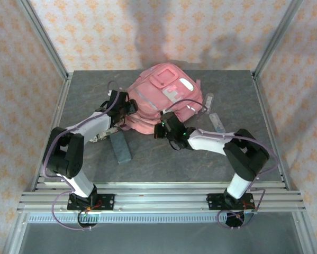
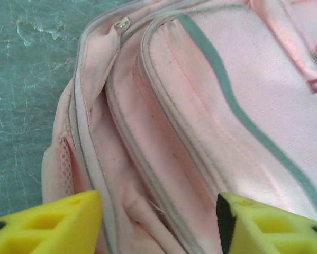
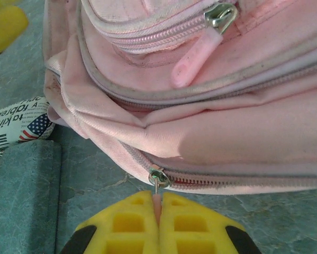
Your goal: Pack the student bag
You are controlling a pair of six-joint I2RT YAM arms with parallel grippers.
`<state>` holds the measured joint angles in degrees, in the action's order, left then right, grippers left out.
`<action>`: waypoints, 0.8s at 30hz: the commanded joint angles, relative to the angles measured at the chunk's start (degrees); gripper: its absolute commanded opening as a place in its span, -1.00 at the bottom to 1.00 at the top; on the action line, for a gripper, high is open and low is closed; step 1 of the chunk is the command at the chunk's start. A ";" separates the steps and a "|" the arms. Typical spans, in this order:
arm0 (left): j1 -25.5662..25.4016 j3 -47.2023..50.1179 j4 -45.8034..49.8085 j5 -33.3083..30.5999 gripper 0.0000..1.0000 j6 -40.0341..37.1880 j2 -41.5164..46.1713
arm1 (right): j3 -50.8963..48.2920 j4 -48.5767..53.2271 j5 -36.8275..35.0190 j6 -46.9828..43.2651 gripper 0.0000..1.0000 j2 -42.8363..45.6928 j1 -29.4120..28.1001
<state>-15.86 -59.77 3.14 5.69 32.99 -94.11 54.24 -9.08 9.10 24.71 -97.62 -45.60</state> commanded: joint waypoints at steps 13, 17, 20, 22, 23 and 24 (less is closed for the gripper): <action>-12.85 15.90 -16.22 2.77 0.51 16.16 5.95 | 1.66 -3.75 3.03 1.26 -1.00 -2.59 -0.36; -13.66 12.44 -17.90 0.83 0.39 17.26 -0.17 | 1.23 -4.37 2.98 1.24 -1.00 -2.57 -0.34; -13.52 10.46 -16.83 -1.01 -0.13 17.39 -3.52 | 1.05 -4.19 2.18 0.98 -1.00 -2.40 -0.29; -13.28 9.27 -15.51 -1.30 -0.68 16.99 -4.82 | 0.63 -4.02 1.80 0.91 -1.00 -2.20 0.18; -13.14 9.20 -15.14 -1.34 -0.95 16.72 -5.08 | 0.32 -3.97 1.67 1.12 -1.00 -1.89 0.69; -12.83 9.31 -15.02 -1.30 -1.00 16.46 -5.04 | -0.19 -3.93 1.66 1.28 -1.00 -1.65 1.54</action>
<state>-29.02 -48.88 -12.51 6.79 49.98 -97.91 54.92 -10.37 10.76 25.54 -100.25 -45.12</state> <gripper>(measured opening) 0.042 0.043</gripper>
